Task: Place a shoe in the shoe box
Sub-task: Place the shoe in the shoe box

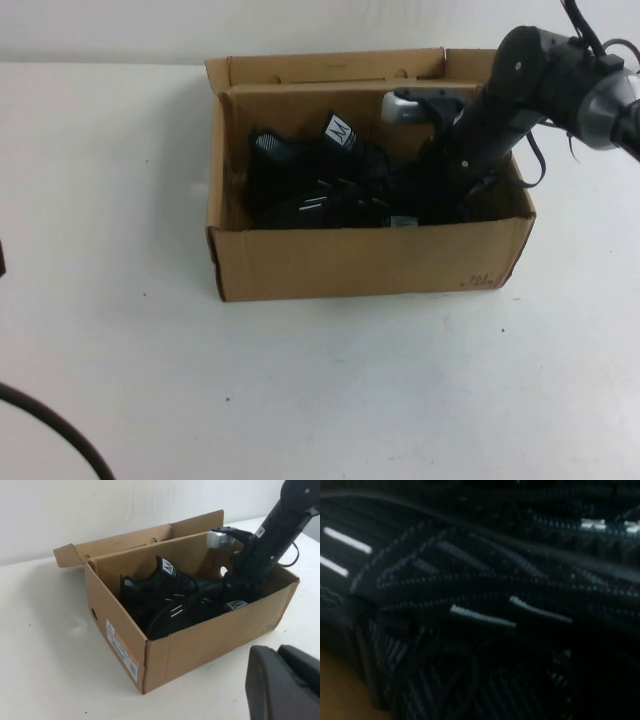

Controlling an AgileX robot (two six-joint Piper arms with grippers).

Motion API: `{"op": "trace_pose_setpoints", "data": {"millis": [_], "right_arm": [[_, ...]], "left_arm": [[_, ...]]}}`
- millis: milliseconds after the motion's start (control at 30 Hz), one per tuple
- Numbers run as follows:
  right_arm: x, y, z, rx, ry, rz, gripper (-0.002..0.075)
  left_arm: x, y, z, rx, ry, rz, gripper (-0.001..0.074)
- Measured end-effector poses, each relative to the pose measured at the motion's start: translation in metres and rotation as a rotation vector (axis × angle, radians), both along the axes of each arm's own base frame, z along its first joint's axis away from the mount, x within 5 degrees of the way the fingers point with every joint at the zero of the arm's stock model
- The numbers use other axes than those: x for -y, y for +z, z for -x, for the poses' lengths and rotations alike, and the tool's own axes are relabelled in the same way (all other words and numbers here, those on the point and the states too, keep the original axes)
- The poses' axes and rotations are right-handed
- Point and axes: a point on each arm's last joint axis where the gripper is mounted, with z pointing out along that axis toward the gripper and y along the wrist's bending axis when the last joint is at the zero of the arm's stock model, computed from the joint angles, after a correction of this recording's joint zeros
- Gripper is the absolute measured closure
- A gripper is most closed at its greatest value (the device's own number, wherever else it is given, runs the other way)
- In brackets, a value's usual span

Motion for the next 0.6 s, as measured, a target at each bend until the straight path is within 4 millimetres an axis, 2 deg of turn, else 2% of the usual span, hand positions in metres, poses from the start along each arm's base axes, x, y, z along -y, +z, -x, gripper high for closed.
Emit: {"op": "trace_pose_setpoints", "data": {"millis": [67, 267, 467, 600], "right_arm": [[0.0, 0.003, 0.0, 0.011, -0.005, -0.006, 0.0741], [-0.001, 0.029, 0.002, 0.095, -0.017, -0.053, 0.0742], [-0.012, 0.038, 0.0, 0.15, 0.008, -0.202, 0.0742], [-0.014, 0.04, -0.005, 0.202, -0.014, -0.223, 0.0742]], "left_arm": [[0.0, 0.0, 0.0, 0.004, 0.004, 0.001, 0.0736], [-0.001, 0.001, -0.001, 0.011, 0.01, 0.003, 0.0736], [-0.001, 0.001, -0.001, 0.011, 0.01, 0.003, 0.0736], [-0.001, 0.001, -0.001, 0.01, 0.011, 0.005, 0.0736]]}}
